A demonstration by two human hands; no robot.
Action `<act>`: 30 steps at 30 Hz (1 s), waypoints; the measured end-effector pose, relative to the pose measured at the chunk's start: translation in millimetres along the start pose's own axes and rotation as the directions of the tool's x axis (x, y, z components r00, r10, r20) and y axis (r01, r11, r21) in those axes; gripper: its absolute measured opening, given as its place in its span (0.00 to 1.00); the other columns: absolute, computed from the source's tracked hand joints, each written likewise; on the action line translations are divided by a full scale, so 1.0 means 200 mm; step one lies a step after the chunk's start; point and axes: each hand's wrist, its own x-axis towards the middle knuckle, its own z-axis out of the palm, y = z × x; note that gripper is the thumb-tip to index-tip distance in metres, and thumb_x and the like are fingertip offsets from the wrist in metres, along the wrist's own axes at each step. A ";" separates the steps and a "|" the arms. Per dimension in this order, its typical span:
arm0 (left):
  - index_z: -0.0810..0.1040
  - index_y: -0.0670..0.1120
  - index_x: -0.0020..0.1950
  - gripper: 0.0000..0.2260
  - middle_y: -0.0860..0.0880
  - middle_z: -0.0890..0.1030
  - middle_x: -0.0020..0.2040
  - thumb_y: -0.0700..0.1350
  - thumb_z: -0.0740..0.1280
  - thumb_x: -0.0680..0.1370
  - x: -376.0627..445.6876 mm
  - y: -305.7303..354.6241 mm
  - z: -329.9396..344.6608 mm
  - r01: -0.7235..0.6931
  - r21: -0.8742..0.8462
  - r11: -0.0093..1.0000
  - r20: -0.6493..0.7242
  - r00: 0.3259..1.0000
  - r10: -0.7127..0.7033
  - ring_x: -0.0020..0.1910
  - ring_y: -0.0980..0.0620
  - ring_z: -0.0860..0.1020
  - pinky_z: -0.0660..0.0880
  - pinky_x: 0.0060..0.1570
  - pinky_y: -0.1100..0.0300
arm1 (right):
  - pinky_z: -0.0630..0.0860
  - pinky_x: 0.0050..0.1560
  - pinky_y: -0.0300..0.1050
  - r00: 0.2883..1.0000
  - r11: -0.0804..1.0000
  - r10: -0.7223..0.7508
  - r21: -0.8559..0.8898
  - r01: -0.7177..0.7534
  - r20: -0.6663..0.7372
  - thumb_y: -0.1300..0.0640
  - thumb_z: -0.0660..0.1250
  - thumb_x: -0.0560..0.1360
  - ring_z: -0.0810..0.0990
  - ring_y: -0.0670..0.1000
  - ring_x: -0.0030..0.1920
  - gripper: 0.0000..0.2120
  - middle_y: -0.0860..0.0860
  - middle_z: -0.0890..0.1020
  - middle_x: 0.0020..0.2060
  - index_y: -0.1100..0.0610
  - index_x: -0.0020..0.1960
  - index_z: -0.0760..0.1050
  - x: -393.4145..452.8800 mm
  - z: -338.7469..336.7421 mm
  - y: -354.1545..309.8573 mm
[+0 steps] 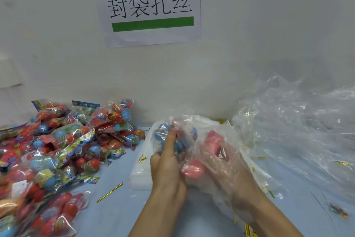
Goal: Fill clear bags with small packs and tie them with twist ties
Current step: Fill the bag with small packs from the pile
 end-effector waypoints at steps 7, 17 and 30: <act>0.81 0.44 0.59 0.17 0.45 0.86 0.52 0.53 0.72 0.76 0.10 0.08 -0.11 -0.068 -0.011 0.998 -0.251 0.966 0.063 0.48 0.44 0.85 0.80 0.52 0.42 | 0.77 0.55 0.31 0.993 0.935 0.106 -0.336 -0.114 -0.042 0.52 0.79 0.69 0.83 0.40 0.56 0.23 0.45 0.86 0.53 0.56 0.61 0.80 -0.02 -0.14 -0.12; 0.76 0.45 0.65 0.23 0.44 0.83 0.60 0.54 0.73 0.74 0.13 0.12 -0.14 -0.085 -0.101 0.991 -0.388 0.921 0.039 0.56 0.40 0.82 0.75 0.39 0.54 | 0.77 0.44 0.47 0.848 0.989 0.083 -0.065 -0.137 -0.524 0.64 0.65 0.80 0.88 0.51 0.40 0.09 0.55 0.88 0.44 0.56 0.50 0.84 -0.03 -0.23 -0.17; 0.72 0.47 0.68 0.24 0.44 0.81 0.60 0.47 0.75 0.74 0.17 0.06 -0.17 -0.148 0.132 0.980 -0.295 0.938 0.182 0.56 0.42 0.82 0.77 0.60 0.39 | 0.70 0.51 0.50 0.957 0.987 0.141 0.112 -0.116 -0.255 0.52 0.66 0.73 0.86 0.55 0.45 0.17 0.53 0.84 0.60 0.54 0.59 0.85 -0.05 -0.19 -0.23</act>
